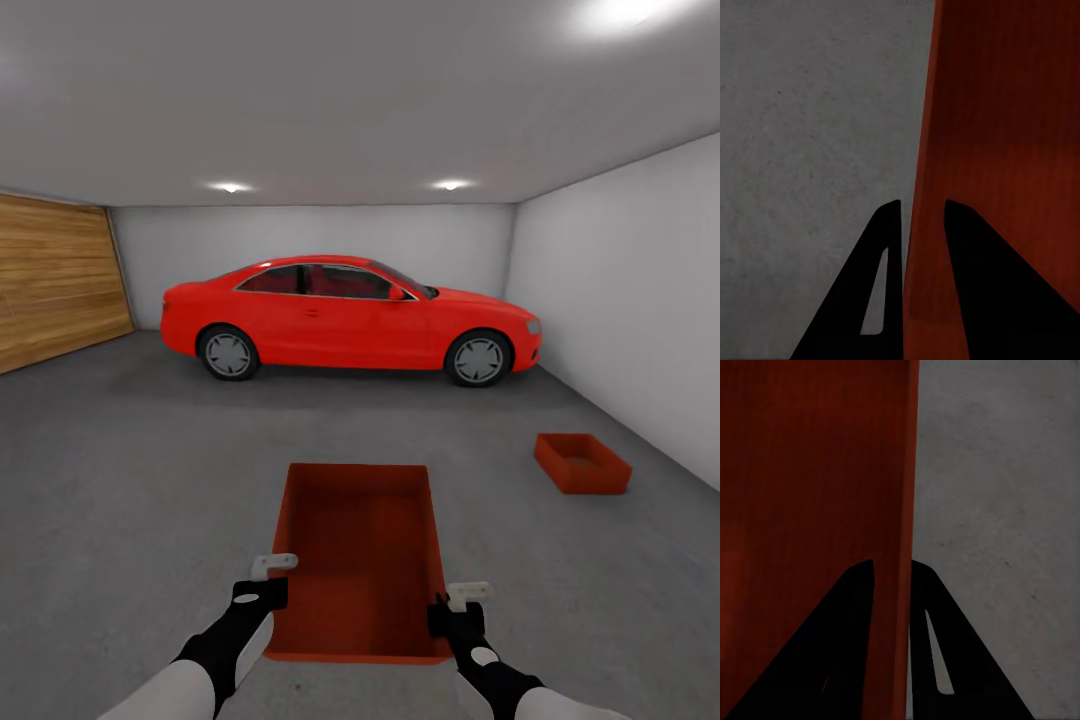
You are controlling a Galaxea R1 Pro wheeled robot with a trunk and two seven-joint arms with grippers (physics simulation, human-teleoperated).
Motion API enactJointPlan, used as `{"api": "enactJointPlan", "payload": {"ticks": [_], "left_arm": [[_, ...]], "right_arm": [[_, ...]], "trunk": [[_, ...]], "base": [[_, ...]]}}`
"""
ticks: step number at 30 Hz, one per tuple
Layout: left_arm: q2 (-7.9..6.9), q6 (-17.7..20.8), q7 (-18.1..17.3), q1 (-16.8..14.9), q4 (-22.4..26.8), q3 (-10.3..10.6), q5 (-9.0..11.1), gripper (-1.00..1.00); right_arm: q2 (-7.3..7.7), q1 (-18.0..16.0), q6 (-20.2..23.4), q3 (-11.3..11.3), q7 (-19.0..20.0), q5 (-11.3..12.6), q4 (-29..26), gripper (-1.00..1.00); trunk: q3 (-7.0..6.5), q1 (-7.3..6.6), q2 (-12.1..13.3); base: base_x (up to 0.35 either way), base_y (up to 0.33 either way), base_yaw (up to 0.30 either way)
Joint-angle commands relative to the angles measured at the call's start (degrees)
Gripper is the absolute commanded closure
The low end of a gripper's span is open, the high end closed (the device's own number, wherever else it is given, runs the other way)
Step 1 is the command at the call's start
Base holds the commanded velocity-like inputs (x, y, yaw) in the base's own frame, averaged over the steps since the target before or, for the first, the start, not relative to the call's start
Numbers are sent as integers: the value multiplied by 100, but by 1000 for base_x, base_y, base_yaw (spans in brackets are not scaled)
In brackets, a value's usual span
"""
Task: Move the two storage containers from the living room to the garage. In the garage, place one container on the floor and stack the other container on top of it (either order is fine).
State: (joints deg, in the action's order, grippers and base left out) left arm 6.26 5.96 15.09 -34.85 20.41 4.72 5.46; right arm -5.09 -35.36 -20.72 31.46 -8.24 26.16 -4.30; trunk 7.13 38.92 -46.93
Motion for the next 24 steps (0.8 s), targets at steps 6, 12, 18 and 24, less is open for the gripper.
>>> {"api": "enactJointPlan", "payload": {"ticks": [6, 12, 18, 24], "left_arm": [[-4, 37, 73, -4, 26, -15, -28, 100], [-2, 37, 73, -4, 26, -15, -28, 100], [-4, 37, 73, -4, 28, -15, -29, 100], [-3, 37, 73, -4, 33, -15, -28, 100]], "right_arm": [[-1, -6, -37, -113, -49, 135, 17, 100], [-1, -6, -37, -113, -46, 135, 17, 100], [-1, -6, -37, -113, -47, 135, 17, 100], [-1, -6, -37, -113, -47, 135, 17, 100]], "trunk": [[9, 4, -6], [9, 4, -6], [9, 4, -6], [9, 4, -6]], "base": [[320, 0, 0], [320, 0, 0], [320, 0, 0], [320, 0, 0]]}}
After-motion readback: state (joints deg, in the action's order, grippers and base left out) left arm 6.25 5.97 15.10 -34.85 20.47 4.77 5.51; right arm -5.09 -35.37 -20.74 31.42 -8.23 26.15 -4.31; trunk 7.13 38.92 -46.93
